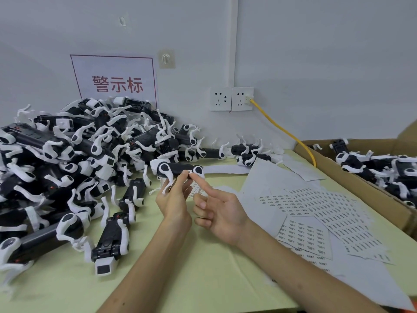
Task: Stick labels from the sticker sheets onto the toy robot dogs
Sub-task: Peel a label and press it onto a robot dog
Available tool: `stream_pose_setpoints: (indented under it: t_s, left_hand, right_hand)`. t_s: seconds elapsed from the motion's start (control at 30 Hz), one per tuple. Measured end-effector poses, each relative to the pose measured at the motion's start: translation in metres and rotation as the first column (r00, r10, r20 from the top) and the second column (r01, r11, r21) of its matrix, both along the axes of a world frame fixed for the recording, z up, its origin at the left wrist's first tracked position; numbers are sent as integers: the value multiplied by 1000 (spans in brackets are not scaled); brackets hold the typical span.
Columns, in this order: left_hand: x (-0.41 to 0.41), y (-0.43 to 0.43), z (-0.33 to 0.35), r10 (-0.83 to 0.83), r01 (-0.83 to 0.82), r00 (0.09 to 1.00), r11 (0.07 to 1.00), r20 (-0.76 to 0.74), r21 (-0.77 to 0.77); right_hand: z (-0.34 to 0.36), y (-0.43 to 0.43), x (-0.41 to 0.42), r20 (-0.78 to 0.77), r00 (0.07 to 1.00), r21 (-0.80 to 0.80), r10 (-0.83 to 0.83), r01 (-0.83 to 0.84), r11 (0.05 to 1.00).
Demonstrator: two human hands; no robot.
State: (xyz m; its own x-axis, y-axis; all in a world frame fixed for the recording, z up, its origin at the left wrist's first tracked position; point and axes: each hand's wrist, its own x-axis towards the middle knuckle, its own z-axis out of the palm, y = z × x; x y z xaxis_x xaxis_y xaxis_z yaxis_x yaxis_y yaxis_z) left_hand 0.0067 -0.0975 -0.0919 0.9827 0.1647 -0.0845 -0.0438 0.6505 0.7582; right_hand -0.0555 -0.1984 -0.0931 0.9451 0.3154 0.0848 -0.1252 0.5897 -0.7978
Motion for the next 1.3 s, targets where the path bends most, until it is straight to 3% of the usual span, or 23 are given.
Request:
stream_pose_setpoints:
  t_s: [0.23,0.37,0.5,0.6,0.73,0.87,1.07,1.3]
  left_hand:
    - [-1,0,3,12,-12,1000,1000,-2,3]
    - [3,9,5,28,-34,995,997,-99,-66]
    - [3,11,8,-54,49,998,993,-45,-103]
    - [-2,5,11,-117,118,993,992,19,-40]
    - [-9,2,13,-220,214,968,975,124,61]
    - [-15,1,16,-294,273,937,953,187,132]
    - [-23,-1,19,-369,313,898,919,241,241]
    - [-21,-1,17,-272,194,933,931,236,308]
  right_hand:
    - [0,1,0,-6,1000,-22,-14,14,1000]
    - [3,-7,1,-54,994,51,-95,97,994]
    - [7,-13,3,-68,980,88,-187,192,977]
    - [9,-13,6,-31,935,-35,-355,354,935]
    - [11,-12,6,118,808,-305,-577,582,753]
    - [15,-11,4,220,791,-367,-571,609,703]
    - [16,-12,4,246,779,-317,-576,627,712]
    - [14,-10,6,224,822,-310,-524,570,761]
